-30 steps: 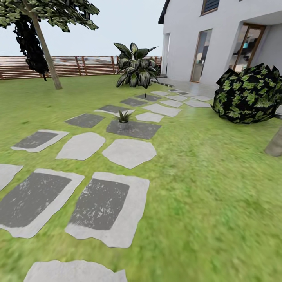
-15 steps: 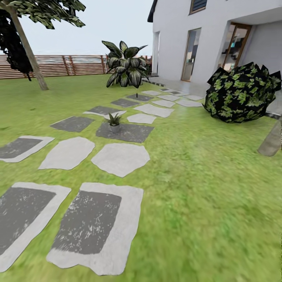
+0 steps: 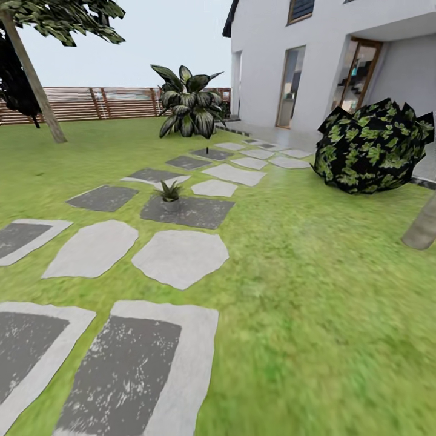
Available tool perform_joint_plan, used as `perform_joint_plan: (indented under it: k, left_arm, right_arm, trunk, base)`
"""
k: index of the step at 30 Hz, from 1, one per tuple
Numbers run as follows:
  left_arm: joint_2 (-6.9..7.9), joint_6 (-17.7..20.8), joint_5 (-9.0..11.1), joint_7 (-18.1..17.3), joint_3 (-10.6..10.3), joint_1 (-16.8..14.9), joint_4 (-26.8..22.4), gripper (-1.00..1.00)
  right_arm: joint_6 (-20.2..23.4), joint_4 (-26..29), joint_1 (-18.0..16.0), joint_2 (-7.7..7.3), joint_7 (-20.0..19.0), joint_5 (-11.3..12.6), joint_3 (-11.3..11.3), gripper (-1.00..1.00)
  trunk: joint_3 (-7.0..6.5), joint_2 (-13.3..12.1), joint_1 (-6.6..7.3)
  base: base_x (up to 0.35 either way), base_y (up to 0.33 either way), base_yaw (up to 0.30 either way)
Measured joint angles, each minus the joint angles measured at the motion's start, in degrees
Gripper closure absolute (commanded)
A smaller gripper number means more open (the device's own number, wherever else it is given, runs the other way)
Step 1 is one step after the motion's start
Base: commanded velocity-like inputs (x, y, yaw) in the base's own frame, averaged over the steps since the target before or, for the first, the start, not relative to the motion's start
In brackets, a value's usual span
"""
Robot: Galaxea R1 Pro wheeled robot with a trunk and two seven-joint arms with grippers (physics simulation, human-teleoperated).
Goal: Pick up the pesticide atomizer in the garden and spray insectifuge to fully cover both potted plants in the garden.
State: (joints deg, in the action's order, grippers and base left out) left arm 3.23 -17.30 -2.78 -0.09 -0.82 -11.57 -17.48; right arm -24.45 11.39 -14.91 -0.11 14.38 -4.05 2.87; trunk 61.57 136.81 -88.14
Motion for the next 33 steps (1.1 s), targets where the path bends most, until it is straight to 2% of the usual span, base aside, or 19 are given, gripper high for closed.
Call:
perform_joint_plan:
  k: [33]
  left_arm:
    - [0.0,0.0,0.06,0.0,0.0,0.0,0.02,-1.0]
  right_arm:
    - [0.0,-0.02,0.0,0.0,0.0,0.0,0.0,-1.0]
  trunk:
    - [0.04,0.0,0.0]
  base:
    - [0.339,0.0,0.0]
